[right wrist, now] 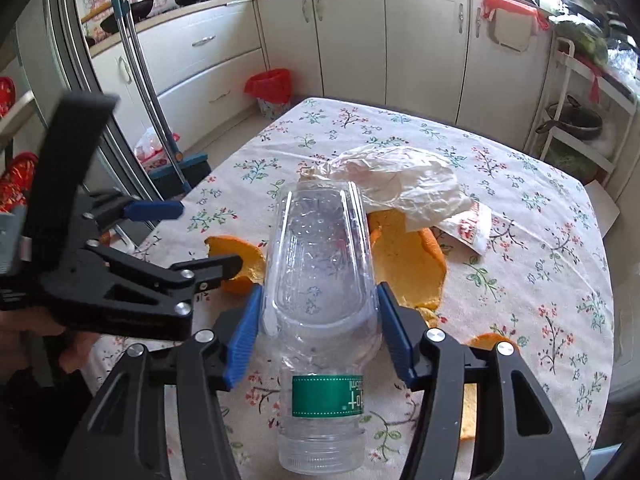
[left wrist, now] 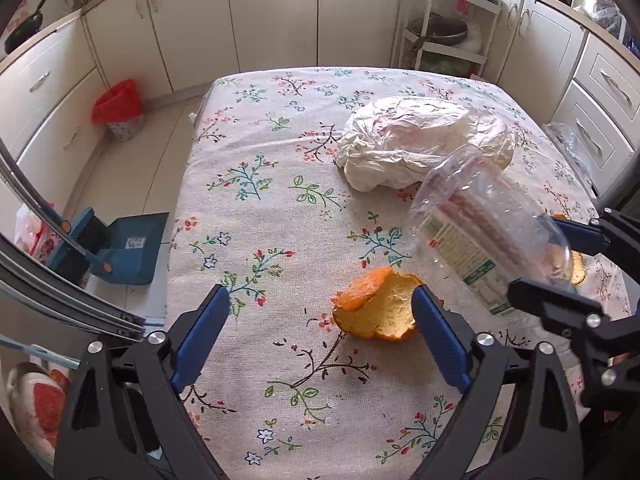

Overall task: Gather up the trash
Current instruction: 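Grasp an orange peel with the left tool while the right tool grasps the clear plastic bottle, then carry the peel and bottle over the yellow basin with both tools, then open both tools to drop the bottle and peel into the basin, then move both tools back over the table toward the white bag and peels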

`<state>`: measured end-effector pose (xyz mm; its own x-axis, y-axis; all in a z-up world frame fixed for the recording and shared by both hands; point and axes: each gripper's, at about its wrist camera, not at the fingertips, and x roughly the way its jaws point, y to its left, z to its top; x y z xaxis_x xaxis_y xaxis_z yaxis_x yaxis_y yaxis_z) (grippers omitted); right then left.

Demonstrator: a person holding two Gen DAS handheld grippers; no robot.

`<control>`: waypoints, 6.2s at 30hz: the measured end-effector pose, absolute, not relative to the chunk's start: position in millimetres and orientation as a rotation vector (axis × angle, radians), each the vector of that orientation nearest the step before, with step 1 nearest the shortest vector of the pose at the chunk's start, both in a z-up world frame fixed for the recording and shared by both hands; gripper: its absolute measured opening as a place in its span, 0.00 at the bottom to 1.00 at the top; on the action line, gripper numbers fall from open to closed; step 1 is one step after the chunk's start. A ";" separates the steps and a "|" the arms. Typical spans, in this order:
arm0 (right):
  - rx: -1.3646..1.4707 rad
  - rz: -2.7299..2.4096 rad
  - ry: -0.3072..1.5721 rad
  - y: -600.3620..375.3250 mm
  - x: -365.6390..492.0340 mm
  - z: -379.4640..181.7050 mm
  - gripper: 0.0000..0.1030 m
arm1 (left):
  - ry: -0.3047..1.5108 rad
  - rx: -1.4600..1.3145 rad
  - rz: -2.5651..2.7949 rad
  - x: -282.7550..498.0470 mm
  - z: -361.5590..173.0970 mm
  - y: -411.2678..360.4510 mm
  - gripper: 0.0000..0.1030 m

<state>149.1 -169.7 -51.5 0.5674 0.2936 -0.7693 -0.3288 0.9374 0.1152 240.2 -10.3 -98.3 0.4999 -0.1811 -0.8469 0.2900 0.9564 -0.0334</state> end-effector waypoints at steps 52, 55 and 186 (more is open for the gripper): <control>0.321 0.370 0.744 -236.6 18.3 -17.8 0.54 | 0.737 -0.110 -0.298 84.0 -24.5 37.7 0.05; 0.354 0.356 0.744 -240.0 3.2 -20.9 0.54 | 0.723 -0.128 -0.296 67.9 -24.2 40.6 0.05; 0.154 0.261 0.787 -217.5 -55.8 -25.4 0.63 | 0.733 0.198 -0.230 25.4 -24.3 -18.0 0.78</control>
<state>-55.8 -217.5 -25.4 0.6761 0.2886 -0.6779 -0.1744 0.9566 0.2333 25.4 -18.0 -24.3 0.7202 -0.1379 -0.6799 0.2756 0.9563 0.0980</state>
